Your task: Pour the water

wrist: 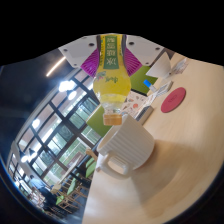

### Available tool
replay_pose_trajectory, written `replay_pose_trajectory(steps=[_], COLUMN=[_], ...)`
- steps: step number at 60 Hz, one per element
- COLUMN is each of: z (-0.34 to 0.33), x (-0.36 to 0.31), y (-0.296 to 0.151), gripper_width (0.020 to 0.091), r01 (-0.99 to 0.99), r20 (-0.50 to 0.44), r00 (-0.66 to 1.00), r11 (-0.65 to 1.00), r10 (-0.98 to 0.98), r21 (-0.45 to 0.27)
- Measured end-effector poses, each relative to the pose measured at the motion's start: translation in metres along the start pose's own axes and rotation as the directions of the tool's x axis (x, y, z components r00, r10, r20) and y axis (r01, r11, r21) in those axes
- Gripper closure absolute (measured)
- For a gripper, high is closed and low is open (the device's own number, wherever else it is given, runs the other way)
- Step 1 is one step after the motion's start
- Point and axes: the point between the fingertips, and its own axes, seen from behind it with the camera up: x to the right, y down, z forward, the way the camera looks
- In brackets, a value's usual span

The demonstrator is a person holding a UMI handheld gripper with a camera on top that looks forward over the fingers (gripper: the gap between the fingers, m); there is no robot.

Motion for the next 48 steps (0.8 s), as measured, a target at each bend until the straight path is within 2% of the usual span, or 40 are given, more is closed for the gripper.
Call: replay_pose_trajectory(steps=[6, 8, 9, 11, 16, 17, 21, 23, 25, 30, 33, 36, 37, 38, 42, 46, 47, 48], z=[0.010, 0.013, -0.009, 0.009, -0.008, 0.014, 0.030, -0.002, 0.021, 0.016, 0.023, 0.032, 0.041, 0.037, 0.044, 0.050, 0.048, 0.051], x=[0.003, 0.009, 0.015, 0.022, 0.033, 0.028, 0.020, 0.015, 0.001, -0.021, -0.038, -0.056, -0.065, -0.067, -0.081, -0.092, -0.095, -0.089], y=[0.015, 0.024, 0.023, 0.037, 0.063, 0.067, 0.079, 0.079, 0.064, 0.040, 0.014, 0.003, -0.012, 0.000, -0.010, -0.038, -0.040, -0.042], gripper_width=[0.0826, 0.0825, 0.0825, 0.0825, 0.0826, 0.0827, 0.0826, 0.0826, 0.0826, 0.0825, 0.0825, 0.0826, 0.0825, 0.0826, 0.0826, 0.0824, 0.0804, 0.0817], r01=[-0.137, -0.238, -0.302, -0.434, -0.798, -0.847, -0.985, -0.996, -0.979, -0.836, -0.768, -0.738, -0.733, -0.741, -0.746, -0.733, -0.738, -0.736], r20=[-0.029, -0.051, -0.069, -0.069, -0.133, -0.118, -0.098, -0.096, -0.034, 0.049, 0.104, 0.103, 0.099, 0.100, 0.095, 0.115, 0.122, 0.124], r00=[0.990, 0.970, 0.951, 0.899, 0.597, 0.525, 0.161, -0.041, -0.195, -0.541, -0.637, -0.673, -0.679, -0.670, -0.665, -0.680, -0.675, -0.676], r11=[0.991, 0.971, 0.953, 0.901, 0.603, 0.531, 0.166, -0.034, -0.192, -0.543, -0.641, -0.674, -0.680, -0.671, -0.665, -0.673, -0.667, -0.672], r10=[0.136, 0.237, 0.300, 0.433, 0.791, 0.843, 0.982, 0.994, 0.980, 0.840, 0.764, 0.732, 0.728, 0.735, 0.741, 0.724, 0.727, 0.726], r21=[-0.010, -0.014, -0.022, -0.013, 0.007, 0.017, 0.053, 0.077, 0.071, 0.078, 0.008, -0.027, -0.026, -0.029, -0.039, -0.094, -0.107, -0.080])
